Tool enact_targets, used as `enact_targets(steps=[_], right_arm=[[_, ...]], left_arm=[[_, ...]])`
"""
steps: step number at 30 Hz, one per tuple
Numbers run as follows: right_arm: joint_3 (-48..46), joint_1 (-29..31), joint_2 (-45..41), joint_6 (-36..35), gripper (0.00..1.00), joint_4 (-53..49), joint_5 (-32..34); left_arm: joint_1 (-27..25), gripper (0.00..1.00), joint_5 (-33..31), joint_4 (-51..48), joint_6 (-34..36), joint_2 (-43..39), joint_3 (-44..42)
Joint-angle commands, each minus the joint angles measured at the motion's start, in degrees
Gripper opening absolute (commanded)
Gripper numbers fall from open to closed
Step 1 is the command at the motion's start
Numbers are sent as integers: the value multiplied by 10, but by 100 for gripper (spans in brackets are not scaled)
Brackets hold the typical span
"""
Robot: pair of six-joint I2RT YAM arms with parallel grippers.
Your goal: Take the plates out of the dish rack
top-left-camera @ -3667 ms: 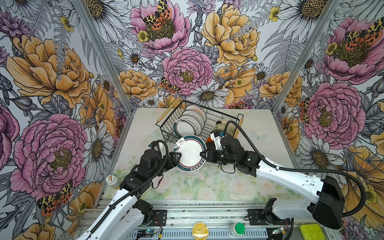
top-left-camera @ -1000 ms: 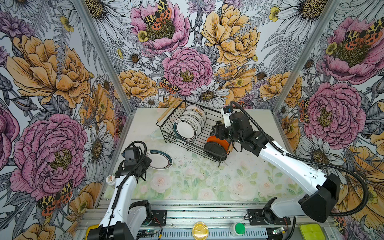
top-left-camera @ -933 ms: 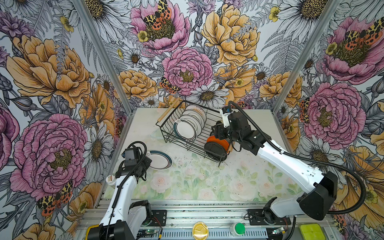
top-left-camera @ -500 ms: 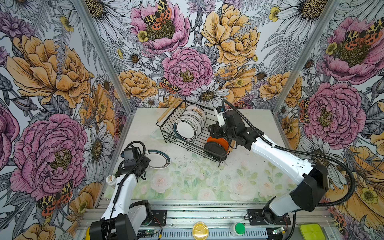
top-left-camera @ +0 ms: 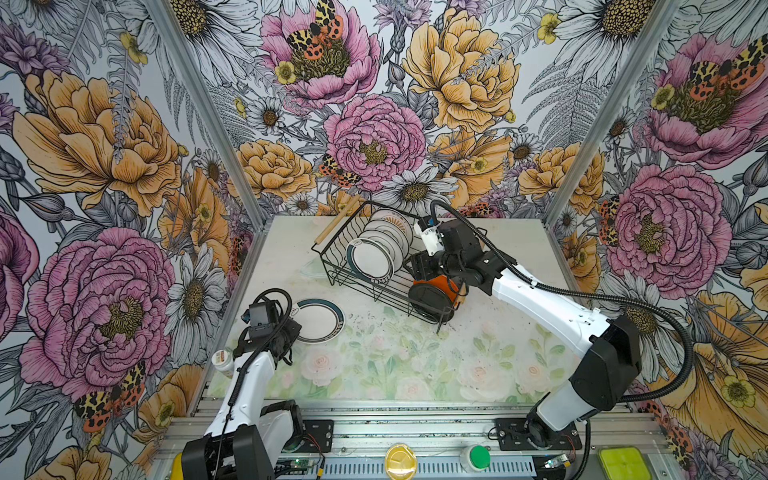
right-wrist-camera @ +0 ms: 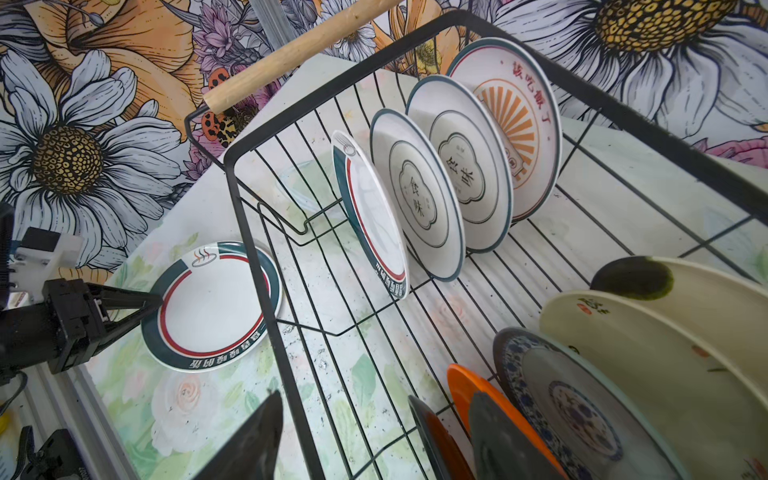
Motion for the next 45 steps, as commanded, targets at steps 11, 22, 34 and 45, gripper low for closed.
enact_targets(steps=[11,22,34,45], right_arm=[[-28,6,-28,27,70,5,-64],[-74,61,-92,42,69,4,-127],[-127,129,-49,61,68,4,-53],[-148,113,4,79,66,3,-26]], left_arm=[[23,35,0,7,16,0,-15],[25,45,20,0,13,-14,-6],[25,55,27,-26,10,-48,5],[25,65,45,-31,16,-57,13]])
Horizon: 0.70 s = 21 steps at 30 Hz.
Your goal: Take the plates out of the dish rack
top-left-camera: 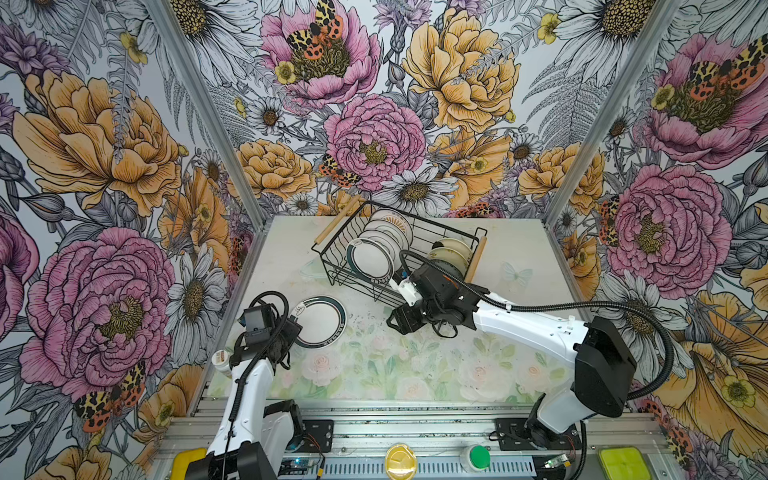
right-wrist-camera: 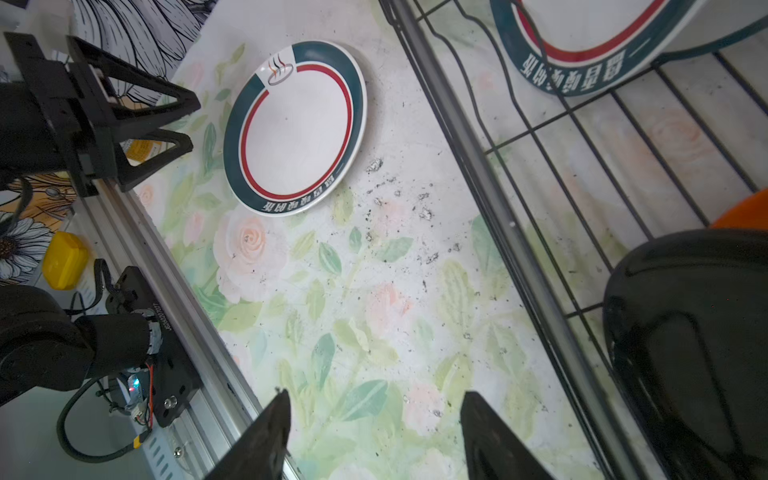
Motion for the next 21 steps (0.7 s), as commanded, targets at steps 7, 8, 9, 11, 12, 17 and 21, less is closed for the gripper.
enact_targets(steps=[7,8,9,11,12,17,21], right_arm=[[-34,-63,-2,12,66,4,10],[-39,-70,-4,10,65,4,8],[-43,-79,-5,8,65,4,7],[-49,-93,-9,1,65,4,6],[-51,-100,-10,-2,65,3,5],[-52,-133,-17,-15,65,-3,-9],[-50,-135,-33,-31,65,-14,-25]], left_arm=[[5,80,24,-5,13,-7,22],[6,80,26,-5,13,-5,23],[5,80,29,-4,13,-4,24],[5,80,35,-4,13,-3,28],[5,81,38,-4,12,-3,30],[3,95,50,-5,13,-6,36],[2,96,50,-5,18,-3,38]])
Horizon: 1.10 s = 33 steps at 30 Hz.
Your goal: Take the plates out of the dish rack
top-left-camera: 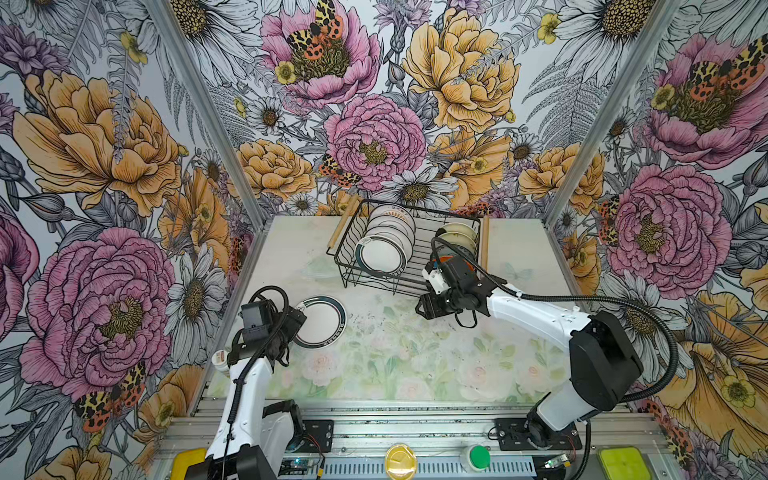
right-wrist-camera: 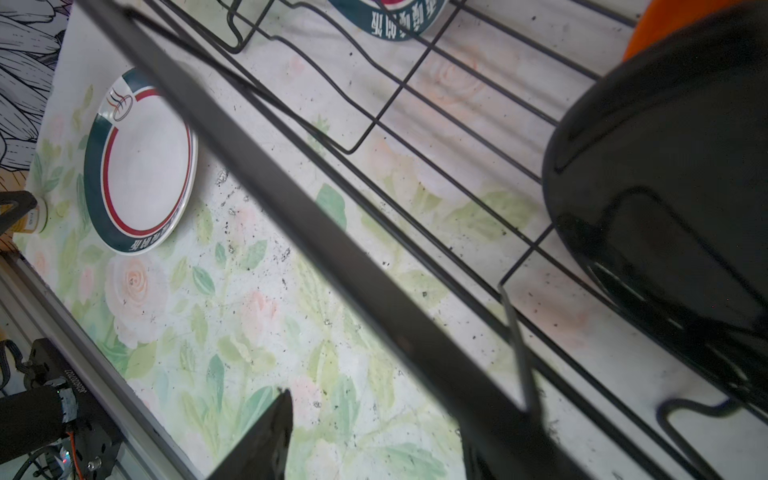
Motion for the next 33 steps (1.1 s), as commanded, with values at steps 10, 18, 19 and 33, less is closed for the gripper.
enact_targets(steps=[10,18,19,33], right_arm=[[8,-15,-74,-74,66,-20,-135],[68,1,-130,-103,70,-21,-167],[85,0,-129,-106,71,-21,-155],[383,-33,145,-135,67,-23,-25]], left_arm=[[-2,99,10,-5,17,15,26],[-25,99,26,-5,18,25,45],[-35,99,26,-5,19,28,49],[-176,99,-18,-26,24,49,109]])
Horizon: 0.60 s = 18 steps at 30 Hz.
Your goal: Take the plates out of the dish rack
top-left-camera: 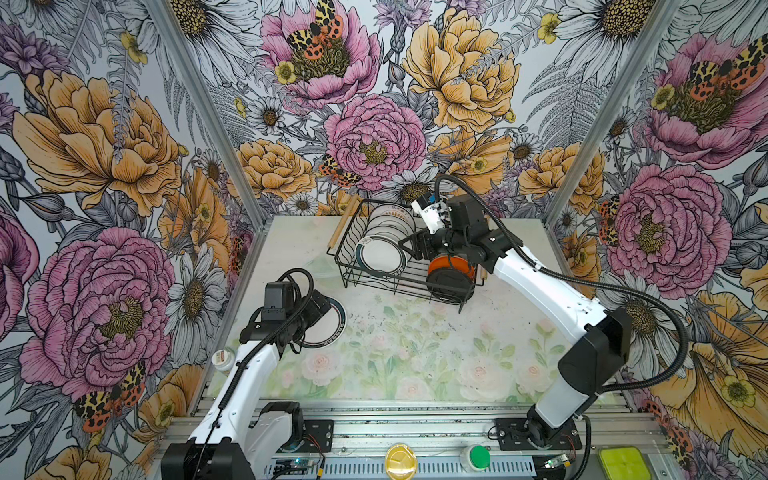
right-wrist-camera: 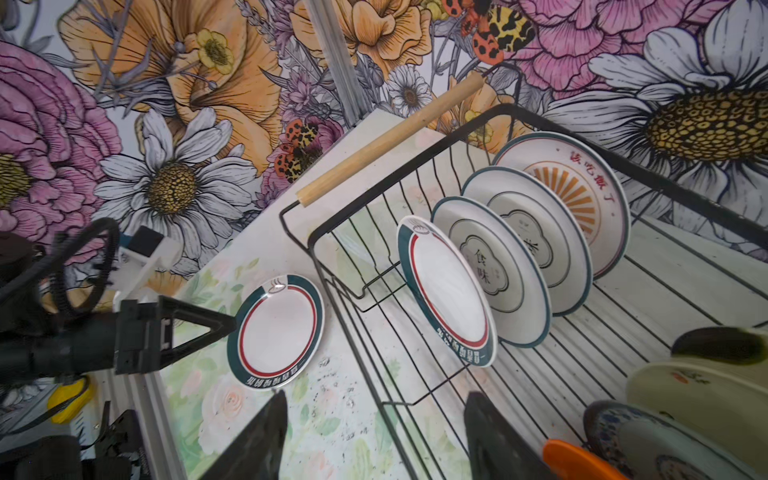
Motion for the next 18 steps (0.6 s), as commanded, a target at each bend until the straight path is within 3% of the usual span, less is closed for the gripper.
enact_targets(steps=[1,18], right_arm=[[44,0,62,-23,67,-8,28],[94,0,171,-68,58,-7,98]], left_arm=[[-10,99,-23,-10,12,-4,14],[-15,99,-17,-11,28,-29,1]])
